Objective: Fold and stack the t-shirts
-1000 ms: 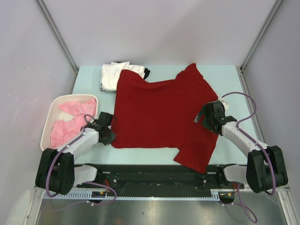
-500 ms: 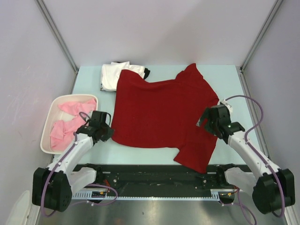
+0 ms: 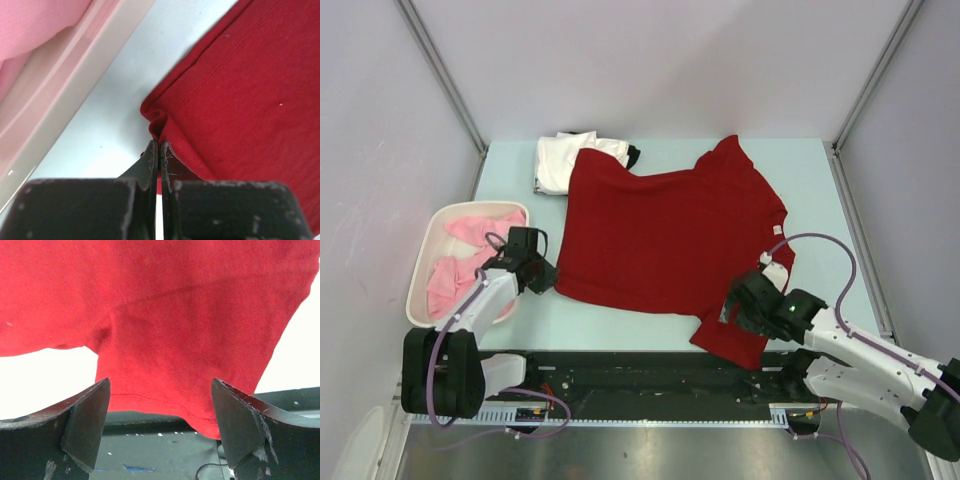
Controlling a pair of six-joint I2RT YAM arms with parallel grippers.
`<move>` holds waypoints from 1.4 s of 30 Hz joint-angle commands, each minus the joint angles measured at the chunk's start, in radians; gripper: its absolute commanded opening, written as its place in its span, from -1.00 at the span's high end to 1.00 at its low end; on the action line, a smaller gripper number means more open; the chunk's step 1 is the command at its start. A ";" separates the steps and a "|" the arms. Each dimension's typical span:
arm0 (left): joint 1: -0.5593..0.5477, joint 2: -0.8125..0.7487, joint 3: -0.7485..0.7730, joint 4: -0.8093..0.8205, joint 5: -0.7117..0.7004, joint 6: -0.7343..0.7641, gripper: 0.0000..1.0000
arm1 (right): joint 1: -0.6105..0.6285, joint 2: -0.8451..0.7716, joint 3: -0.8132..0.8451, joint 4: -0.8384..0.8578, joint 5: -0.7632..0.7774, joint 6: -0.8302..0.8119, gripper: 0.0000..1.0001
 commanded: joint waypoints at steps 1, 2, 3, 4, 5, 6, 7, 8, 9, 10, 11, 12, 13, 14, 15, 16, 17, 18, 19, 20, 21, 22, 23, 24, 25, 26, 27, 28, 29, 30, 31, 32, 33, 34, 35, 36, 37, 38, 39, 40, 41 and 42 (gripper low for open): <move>0.028 0.019 0.044 0.067 0.037 0.025 0.99 | 0.101 -0.003 -0.034 -0.114 0.112 0.216 -0.71; 0.031 0.024 0.050 0.067 0.044 0.028 0.99 | 0.106 -0.003 -0.041 -0.134 0.117 0.233 -0.71; 0.034 0.026 0.053 0.069 0.050 0.030 0.99 | 0.108 -0.003 -0.060 -0.139 0.120 0.262 -0.71; 0.039 0.029 0.058 0.072 0.058 0.034 0.99 | 0.109 -0.009 -0.071 -0.145 0.119 0.279 -0.70; 0.039 0.032 0.059 0.075 0.067 0.034 0.99 | 0.112 -0.017 -0.084 -0.146 0.114 0.294 -0.68; 0.039 0.032 0.061 0.076 0.069 0.034 0.99 | 0.112 -0.031 -0.097 -0.148 0.110 0.334 -0.68; 0.039 0.030 0.063 0.080 0.069 0.034 0.99 | 0.114 -0.040 -0.123 -0.148 0.097 0.354 -0.65; 0.039 0.032 0.063 0.087 0.095 0.036 0.99 | 0.119 -0.046 -0.135 -0.146 0.093 0.372 -0.63; 0.039 0.033 0.064 0.090 0.107 0.037 0.99 | 0.122 -0.052 -0.144 -0.148 0.088 0.386 -0.61; 0.037 0.036 0.070 0.089 0.109 0.043 0.99 | 0.123 -0.055 -0.160 -0.151 0.080 0.414 -0.58; 0.039 0.045 0.073 0.087 0.110 0.048 0.99 | 0.132 -0.054 -0.166 -0.156 0.077 0.421 -0.57; 0.039 0.050 0.076 0.087 0.121 0.053 0.99 | 0.138 -0.054 -0.172 -0.151 0.071 0.426 -0.56; 0.039 0.056 0.081 0.087 0.121 0.062 0.99 | 0.148 -0.049 -0.176 -0.153 0.058 0.452 -0.55; 0.039 0.061 0.084 0.086 0.121 0.065 0.99 | 0.158 -0.048 -0.177 -0.162 0.056 0.467 -0.55; 0.039 0.072 0.086 0.089 0.122 0.066 0.99 | 0.196 -0.046 -0.177 -0.165 0.057 0.487 -0.55; 0.039 0.076 0.087 0.092 0.129 0.073 0.99 | 0.212 -0.045 -0.175 -0.169 0.065 0.504 -0.54; 0.039 0.078 0.087 0.095 0.130 0.073 0.99 | 0.229 -0.039 -0.173 -0.179 0.067 0.536 -0.54; 0.039 0.088 0.087 0.096 0.132 0.074 0.99 | 0.252 -0.036 -0.173 -0.183 0.067 0.552 -0.54; 0.039 0.090 0.089 0.099 0.135 0.076 0.99 | 0.266 -0.033 -0.172 -0.188 0.065 0.566 -0.54; 0.039 0.095 0.089 0.101 0.136 0.079 1.00 | 0.278 -0.029 -0.172 -0.197 0.065 0.596 -0.54; 0.039 0.098 0.090 0.103 0.136 0.080 0.99 | 0.292 -0.029 -0.172 -0.202 0.067 0.612 -0.54; 0.039 0.104 0.092 0.104 0.136 0.082 0.99 | 0.327 -0.028 -0.172 -0.206 0.070 0.631 -0.53; 0.039 0.107 0.093 0.104 0.139 0.083 0.99 | 0.341 -0.028 -0.172 -0.217 0.071 0.648 -0.53; 0.039 0.110 0.093 0.104 0.141 0.085 0.99 | 0.358 -0.025 -0.170 -0.222 0.073 0.680 -0.53; 0.039 0.111 0.096 0.104 0.141 0.086 0.99 | 0.385 -0.023 -0.170 -0.225 0.080 0.694 -0.52; 0.039 0.111 0.098 0.104 0.139 0.088 0.99 | 0.398 -0.022 -0.170 -0.232 0.083 0.708 -0.51; 0.039 0.111 0.099 0.103 0.139 0.088 0.99 | 0.407 -0.016 -0.167 -0.235 0.091 0.728 -0.47; 0.040 0.110 0.101 0.103 0.139 0.089 0.99 | 0.419 -0.013 -0.166 -0.240 0.093 0.733 -0.46; 0.040 0.108 0.102 0.101 0.136 0.088 0.99 | 0.425 -0.011 -0.166 -0.240 0.096 0.737 -0.44; 0.040 0.107 0.104 0.098 0.135 0.091 0.99 | 0.433 -0.002 -0.164 -0.243 0.103 0.753 -0.34; 0.040 0.105 0.102 0.101 0.135 0.091 0.99 | 0.442 0.001 -0.161 -0.246 0.106 0.760 -0.26; 0.040 0.102 0.104 0.099 0.136 0.089 0.99 | 0.454 0.007 -0.160 -0.249 0.111 0.767 -0.17; 0.040 0.102 0.104 0.096 0.135 0.091 0.99 | 0.459 0.010 -0.158 -0.251 0.116 0.771 0.05; 0.040 0.101 0.101 0.098 0.135 0.089 0.99 | 0.462 0.021 -0.155 -0.252 0.119 0.779 0.17; 0.040 0.099 0.101 0.096 0.135 0.088 0.99 | 0.464 0.021 -0.154 -0.252 0.120 0.776 0.28; 0.039 0.099 0.102 0.095 0.135 0.091 0.99 | 0.464 0.023 -0.154 -0.251 0.126 0.774 0.55; 0.040 0.098 0.101 0.095 0.133 0.092 0.99 | 0.465 0.020 -0.154 -0.254 0.128 0.779 0.74; 0.040 0.096 0.101 0.092 0.130 0.093 0.99 | 0.467 0.018 -0.155 -0.254 0.129 0.782 0.90; 0.042 0.096 0.101 0.089 0.129 0.094 0.99 | 0.467 0.015 -0.155 -0.255 0.136 0.784 1.00; 0.042 0.095 0.101 0.089 0.127 0.094 0.99 | 0.468 0.012 -0.155 -0.255 0.137 0.779 1.00; 0.042 0.093 0.101 0.089 0.126 0.094 0.99 | 0.467 0.009 -0.154 -0.255 0.143 0.777 1.00; 0.042 0.092 0.101 0.083 0.124 0.096 0.99 | 0.465 0.009 -0.152 -0.255 0.154 0.776 1.00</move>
